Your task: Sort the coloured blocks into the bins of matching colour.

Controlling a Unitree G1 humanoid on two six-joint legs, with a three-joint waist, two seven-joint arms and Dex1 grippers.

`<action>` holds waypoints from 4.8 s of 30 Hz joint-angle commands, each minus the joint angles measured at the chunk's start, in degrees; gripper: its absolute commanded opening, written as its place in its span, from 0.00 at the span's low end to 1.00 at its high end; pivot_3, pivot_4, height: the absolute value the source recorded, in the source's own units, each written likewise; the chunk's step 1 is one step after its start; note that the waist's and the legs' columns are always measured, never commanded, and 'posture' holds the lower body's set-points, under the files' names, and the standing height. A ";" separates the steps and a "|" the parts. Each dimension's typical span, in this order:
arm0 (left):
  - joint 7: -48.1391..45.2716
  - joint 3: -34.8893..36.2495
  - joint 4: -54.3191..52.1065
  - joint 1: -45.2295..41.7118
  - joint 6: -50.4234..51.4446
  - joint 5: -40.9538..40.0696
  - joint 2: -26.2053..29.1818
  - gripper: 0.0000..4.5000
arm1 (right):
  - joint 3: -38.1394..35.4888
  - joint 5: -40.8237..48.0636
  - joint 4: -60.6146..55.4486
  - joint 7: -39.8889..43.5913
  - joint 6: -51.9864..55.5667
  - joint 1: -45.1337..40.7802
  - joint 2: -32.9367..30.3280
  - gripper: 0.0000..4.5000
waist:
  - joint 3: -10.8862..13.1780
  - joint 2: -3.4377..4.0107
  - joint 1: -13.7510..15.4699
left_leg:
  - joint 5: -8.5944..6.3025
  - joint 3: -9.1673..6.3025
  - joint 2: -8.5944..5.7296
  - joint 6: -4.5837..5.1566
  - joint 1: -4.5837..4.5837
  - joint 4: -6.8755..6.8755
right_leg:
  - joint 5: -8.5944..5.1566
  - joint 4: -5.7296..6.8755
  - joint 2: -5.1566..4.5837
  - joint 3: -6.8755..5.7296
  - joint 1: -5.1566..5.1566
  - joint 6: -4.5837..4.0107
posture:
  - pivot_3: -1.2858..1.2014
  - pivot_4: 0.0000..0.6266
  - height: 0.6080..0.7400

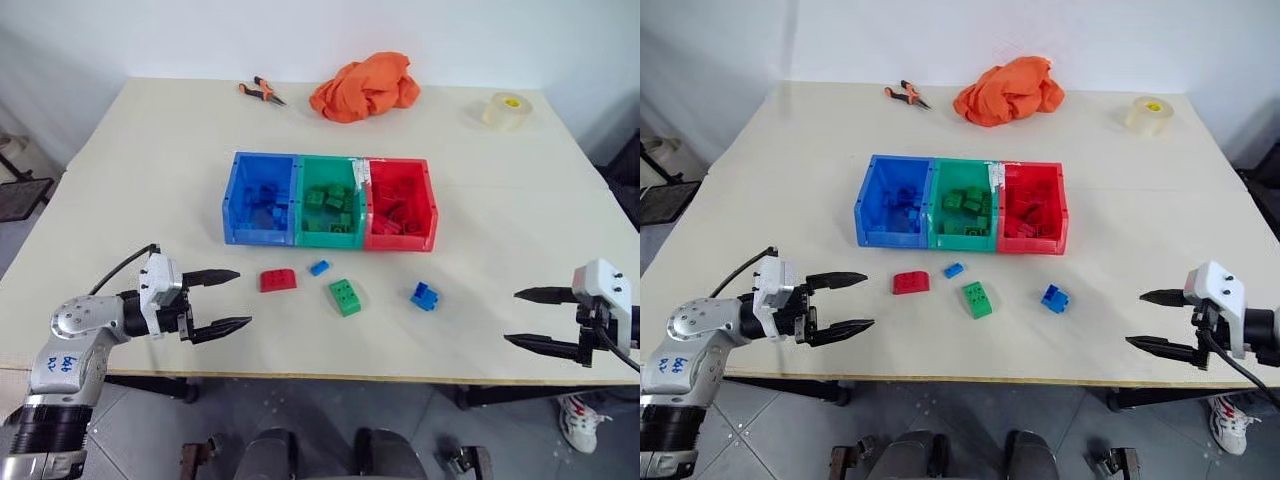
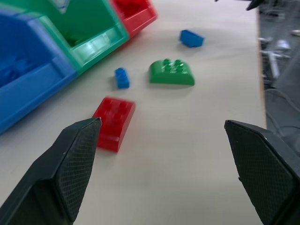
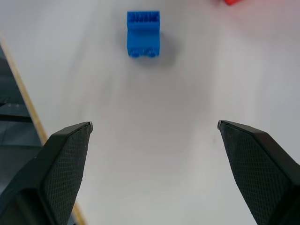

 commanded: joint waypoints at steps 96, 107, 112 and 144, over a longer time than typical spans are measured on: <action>-5.99 9.25 6.70 4.77 -8.73 -3.45 1.12 1.00 | 17.21 -6.89 2.73 -4.74 -0.02 -28.87 15.82 0.92 | -0.07 -0.19 -2.17 | 0.05 -0.45 -0.11 -0.13 -0.25 0.04 | -0.02 1.16 0.00 0.14 -0.65 -0.05 | 0.52 0.24 1.00; -6.95 8.23 9.22 2.70 -9.55 -2.80 -0.02 1.00 | 15.86 -8.11 0.24 -8.78 1.23 -18.24 10.01 0.92 | -0.06 -0.19 -2.46 | 0.11 0.00 0.04 -0.11 -0.15 -0.02 | -0.02 0.60 -0.08 -0.24 -0.50 -0.05 | 0.52 0.24 1.00; -6.35 7.28 8.83 1.23 -9.23 -2.61 -0.30 1.00 | 20.61 -9.71 1.43 -12.49 2.86 -22.58 15.96 0.92 | -0.07 -0.20 -2.35 | 0.11 -0.04 0.01 -0.11 -0.18 0.04 | -0.02 0.61 -0.09 -0.25 -0.49 -0.05 | 0.52 0.24 1.00; -2.05 8.58 2.79 4.85 -8.30 -3.66 -1.50 1.00 | 29.27 -9.85 14.67 -21.28 -0.01 -52.87 43.74 0.33 | -0.09 -0.22 -2.63 | 0.11 -0.19 -0.10 -0.11 -0.21 0.11 | -0.02 1.42 -0.01 -0.30 -0.81 -0.05 | 0.52 0.24 1.00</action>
